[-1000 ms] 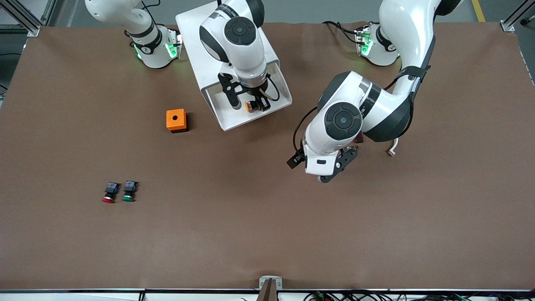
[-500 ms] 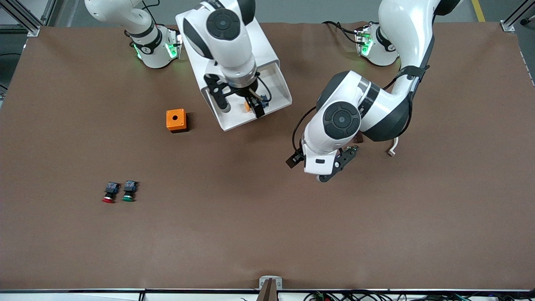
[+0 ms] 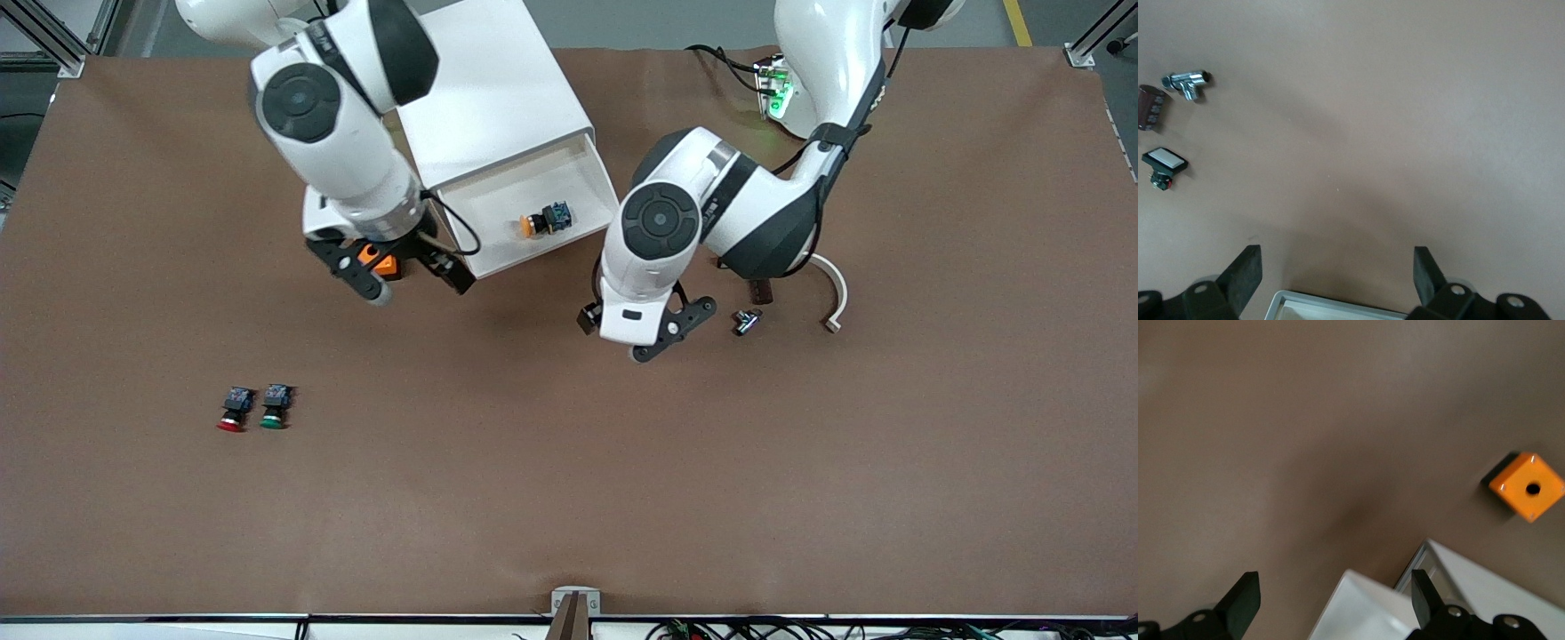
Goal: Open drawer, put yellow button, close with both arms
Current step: 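Open the right gripper to drop the button into the drawer, then withdraw the right gripper while the left gripper pushes the drawer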
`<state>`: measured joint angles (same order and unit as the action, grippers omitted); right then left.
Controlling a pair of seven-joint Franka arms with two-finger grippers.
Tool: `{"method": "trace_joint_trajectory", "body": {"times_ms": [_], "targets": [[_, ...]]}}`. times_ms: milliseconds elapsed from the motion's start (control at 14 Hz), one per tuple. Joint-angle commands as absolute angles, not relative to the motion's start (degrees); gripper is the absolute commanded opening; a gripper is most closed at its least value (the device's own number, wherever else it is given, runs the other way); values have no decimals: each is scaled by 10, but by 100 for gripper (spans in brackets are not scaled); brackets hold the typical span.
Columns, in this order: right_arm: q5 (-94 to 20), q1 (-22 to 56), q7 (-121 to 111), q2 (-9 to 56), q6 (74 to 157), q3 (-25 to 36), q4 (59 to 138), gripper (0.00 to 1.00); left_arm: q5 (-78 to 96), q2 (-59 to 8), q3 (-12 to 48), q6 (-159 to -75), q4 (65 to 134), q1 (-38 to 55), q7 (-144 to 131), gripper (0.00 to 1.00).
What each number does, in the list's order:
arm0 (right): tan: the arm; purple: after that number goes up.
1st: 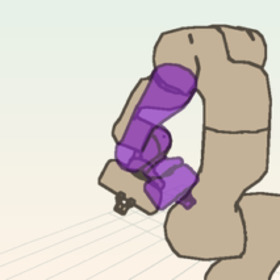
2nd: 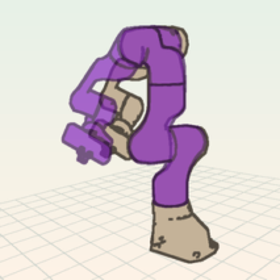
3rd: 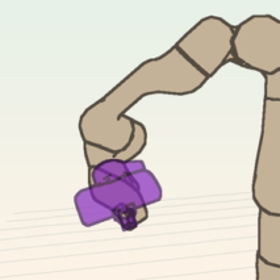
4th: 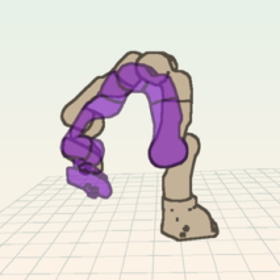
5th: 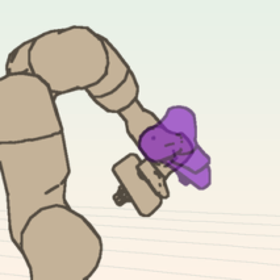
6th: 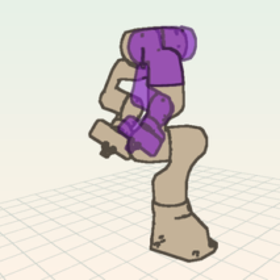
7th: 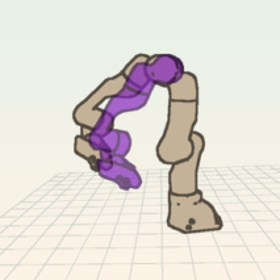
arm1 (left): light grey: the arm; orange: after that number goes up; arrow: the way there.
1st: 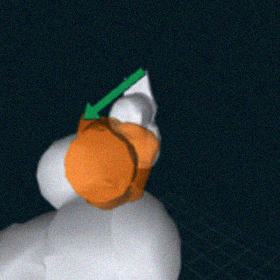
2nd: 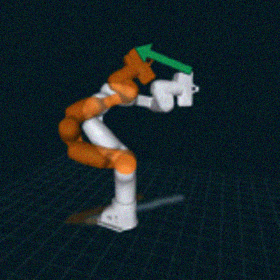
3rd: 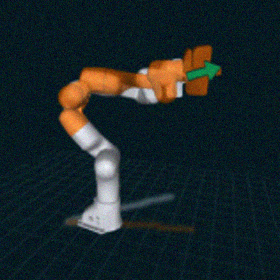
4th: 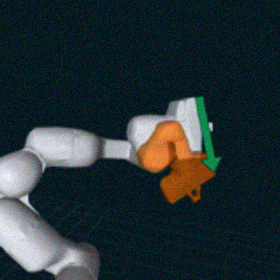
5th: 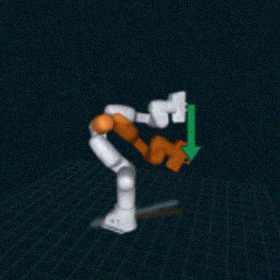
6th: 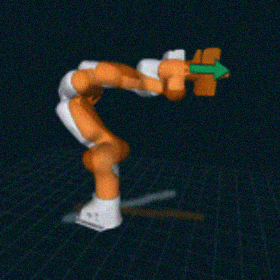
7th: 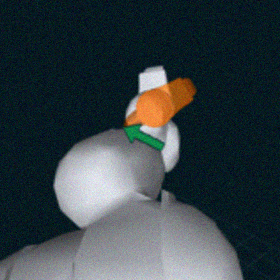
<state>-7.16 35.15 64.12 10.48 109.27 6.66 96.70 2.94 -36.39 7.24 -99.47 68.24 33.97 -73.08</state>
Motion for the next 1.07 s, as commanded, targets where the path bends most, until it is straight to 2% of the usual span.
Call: {"method": "trace_joint_trajectory", "body": {"times_ms": [0,500,1000], "targets": [[-69,297,526,84,1072,58,976,100,15,-364,70,-1023,688,360,-723,100],[-55,188,246,29,1017,59,986,100,16,-379,71,-1056,698,404,-722,100],[-43,154,167,-18,965,59,986,100,26,-388,74,-1056,698,446,-729,100]]}}
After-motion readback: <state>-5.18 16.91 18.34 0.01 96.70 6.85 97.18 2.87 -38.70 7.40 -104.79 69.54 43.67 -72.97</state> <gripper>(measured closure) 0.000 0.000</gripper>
